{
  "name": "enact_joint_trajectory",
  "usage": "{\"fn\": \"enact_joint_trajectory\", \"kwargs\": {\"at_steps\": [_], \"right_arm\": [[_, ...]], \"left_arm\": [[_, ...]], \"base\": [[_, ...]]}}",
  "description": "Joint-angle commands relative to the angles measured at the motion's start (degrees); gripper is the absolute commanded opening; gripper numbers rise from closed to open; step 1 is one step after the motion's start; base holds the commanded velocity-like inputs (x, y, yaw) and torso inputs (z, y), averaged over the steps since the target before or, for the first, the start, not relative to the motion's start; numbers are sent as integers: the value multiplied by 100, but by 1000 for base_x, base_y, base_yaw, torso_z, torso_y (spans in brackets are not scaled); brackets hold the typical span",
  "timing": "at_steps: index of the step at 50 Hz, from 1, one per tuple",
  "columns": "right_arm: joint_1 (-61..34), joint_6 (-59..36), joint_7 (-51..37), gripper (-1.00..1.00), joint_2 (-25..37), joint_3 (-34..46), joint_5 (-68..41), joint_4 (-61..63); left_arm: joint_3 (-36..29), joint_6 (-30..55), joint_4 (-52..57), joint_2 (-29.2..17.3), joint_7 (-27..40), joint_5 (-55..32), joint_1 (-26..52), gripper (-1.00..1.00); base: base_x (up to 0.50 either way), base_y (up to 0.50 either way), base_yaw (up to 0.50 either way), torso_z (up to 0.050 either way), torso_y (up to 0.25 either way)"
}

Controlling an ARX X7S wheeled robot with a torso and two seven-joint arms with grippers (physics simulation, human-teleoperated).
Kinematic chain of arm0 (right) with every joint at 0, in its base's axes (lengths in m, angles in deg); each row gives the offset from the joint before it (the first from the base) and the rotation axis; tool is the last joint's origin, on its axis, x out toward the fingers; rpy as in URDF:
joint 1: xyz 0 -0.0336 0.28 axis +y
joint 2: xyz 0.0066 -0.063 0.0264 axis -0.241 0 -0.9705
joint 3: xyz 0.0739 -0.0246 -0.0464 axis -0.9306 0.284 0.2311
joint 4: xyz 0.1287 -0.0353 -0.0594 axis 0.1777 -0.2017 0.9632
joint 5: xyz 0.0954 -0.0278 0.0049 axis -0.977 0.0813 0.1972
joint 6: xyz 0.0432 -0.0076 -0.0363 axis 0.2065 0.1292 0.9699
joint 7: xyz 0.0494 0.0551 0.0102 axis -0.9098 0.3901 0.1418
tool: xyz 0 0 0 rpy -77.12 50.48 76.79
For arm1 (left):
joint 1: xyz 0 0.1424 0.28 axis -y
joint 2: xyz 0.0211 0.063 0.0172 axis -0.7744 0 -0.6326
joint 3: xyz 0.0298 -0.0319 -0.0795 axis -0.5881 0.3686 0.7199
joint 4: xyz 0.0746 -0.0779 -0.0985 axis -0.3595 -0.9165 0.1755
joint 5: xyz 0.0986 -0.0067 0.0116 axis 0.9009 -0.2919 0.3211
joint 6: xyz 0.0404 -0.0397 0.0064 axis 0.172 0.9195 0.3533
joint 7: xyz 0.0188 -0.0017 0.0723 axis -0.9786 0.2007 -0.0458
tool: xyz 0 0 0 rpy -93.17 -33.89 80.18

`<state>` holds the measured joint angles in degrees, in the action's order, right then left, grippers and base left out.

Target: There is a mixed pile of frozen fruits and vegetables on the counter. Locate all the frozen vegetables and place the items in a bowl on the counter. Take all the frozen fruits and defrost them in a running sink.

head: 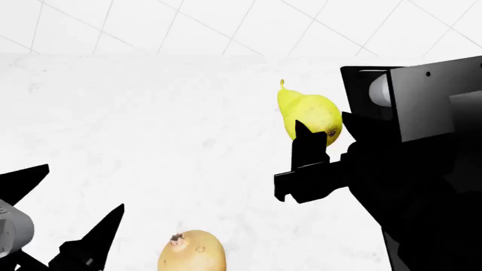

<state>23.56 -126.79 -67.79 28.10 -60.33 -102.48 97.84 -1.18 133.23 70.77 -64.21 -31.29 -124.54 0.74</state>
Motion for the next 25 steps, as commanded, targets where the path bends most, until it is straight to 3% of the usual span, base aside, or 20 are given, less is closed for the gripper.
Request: {"fn": "enact_joint_trajectory", "kwargs": {"at_steps": [1,25], "right_arm": [[181,-3,-41,-100,116,-459,-170,383],[452,132,112,-100,77,-396,-36,421]], "left_arm": [[-263,-37,176,355,-39,-212,71,100],[-1022,212,182,927,-491,1012,-308,100]], "base": [[0,0,0,0,0],[0,0,0,0,0]]}}
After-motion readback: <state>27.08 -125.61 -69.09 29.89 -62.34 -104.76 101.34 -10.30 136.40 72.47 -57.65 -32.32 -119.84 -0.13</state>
